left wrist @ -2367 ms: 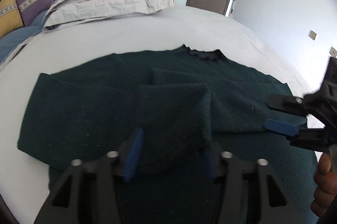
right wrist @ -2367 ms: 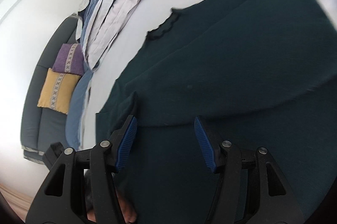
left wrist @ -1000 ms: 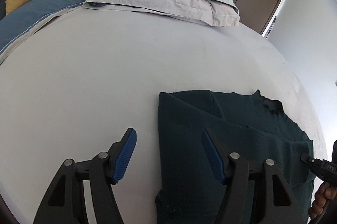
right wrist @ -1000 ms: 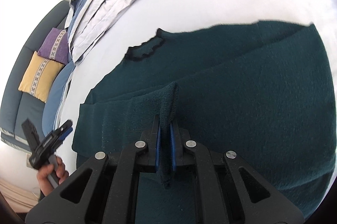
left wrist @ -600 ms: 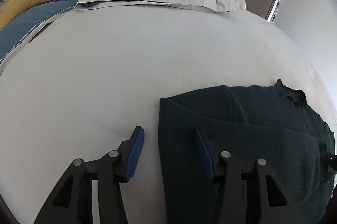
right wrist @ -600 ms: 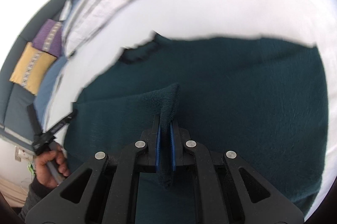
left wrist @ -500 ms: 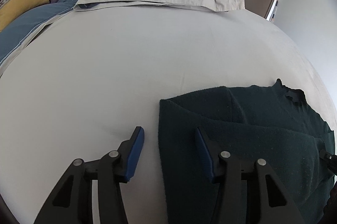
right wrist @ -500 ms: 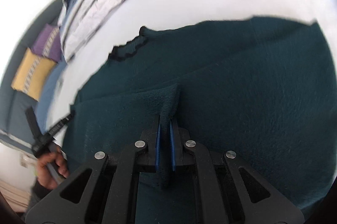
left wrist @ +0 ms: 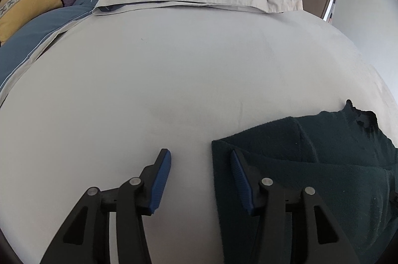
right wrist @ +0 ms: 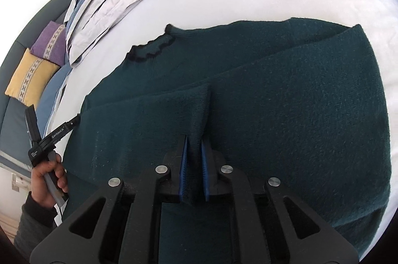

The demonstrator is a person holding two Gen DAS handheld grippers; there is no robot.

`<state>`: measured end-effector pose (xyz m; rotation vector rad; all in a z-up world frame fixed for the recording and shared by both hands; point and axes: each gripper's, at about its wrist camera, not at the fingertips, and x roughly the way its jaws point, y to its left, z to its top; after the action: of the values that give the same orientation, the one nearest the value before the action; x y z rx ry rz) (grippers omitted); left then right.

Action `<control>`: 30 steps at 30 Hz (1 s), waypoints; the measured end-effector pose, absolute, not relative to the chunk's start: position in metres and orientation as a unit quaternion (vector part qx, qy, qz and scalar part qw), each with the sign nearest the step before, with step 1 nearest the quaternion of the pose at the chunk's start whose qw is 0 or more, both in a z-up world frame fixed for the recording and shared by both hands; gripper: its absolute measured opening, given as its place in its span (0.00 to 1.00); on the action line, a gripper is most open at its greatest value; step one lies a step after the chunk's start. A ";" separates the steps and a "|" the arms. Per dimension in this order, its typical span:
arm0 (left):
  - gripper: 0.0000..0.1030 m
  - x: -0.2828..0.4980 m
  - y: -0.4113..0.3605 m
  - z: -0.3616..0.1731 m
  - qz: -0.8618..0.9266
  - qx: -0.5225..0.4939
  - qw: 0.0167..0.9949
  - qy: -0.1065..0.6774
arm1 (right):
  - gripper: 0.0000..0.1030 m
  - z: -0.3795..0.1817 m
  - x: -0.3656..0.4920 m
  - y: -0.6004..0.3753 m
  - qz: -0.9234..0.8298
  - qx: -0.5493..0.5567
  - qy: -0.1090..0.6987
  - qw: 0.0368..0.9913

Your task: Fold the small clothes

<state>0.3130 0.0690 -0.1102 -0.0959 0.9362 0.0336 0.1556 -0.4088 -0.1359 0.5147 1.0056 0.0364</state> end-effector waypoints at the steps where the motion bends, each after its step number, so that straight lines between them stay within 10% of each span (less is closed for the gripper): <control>1: 0.53 0.313 0.067 -0.112 0.018 -0.040 0.893 0.447 | 0.06 -0.137 0.155 -0.411 0.016 0.248 0.472 0.846; 16: 0.41 0.223 0.023 -0.082 -0.027 0.053 0.913 0.403 | 0.15 -0.092 0.110 -0.397 0.032 0.261 0.418 0.869; 22: 0.63 0.236 0.047 -0.111 -0.020 -0.002 0.899 0.438 | 0.07 -0.131 0.110 -0.400 0.021 0.271 0.452 0.849; 30: 0.60 0.177 0.070 -0.078 -0.042 -0.044 0.903 0.426 | 0.22 -0.089 0.031 -0.408 0.005 0.268 0.412 0.871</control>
<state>0.1770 0.0702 -0.0783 -0.0903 0.8805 -0.0862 0.0315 -0.4080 -0.0885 0.5610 0.8620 0.0111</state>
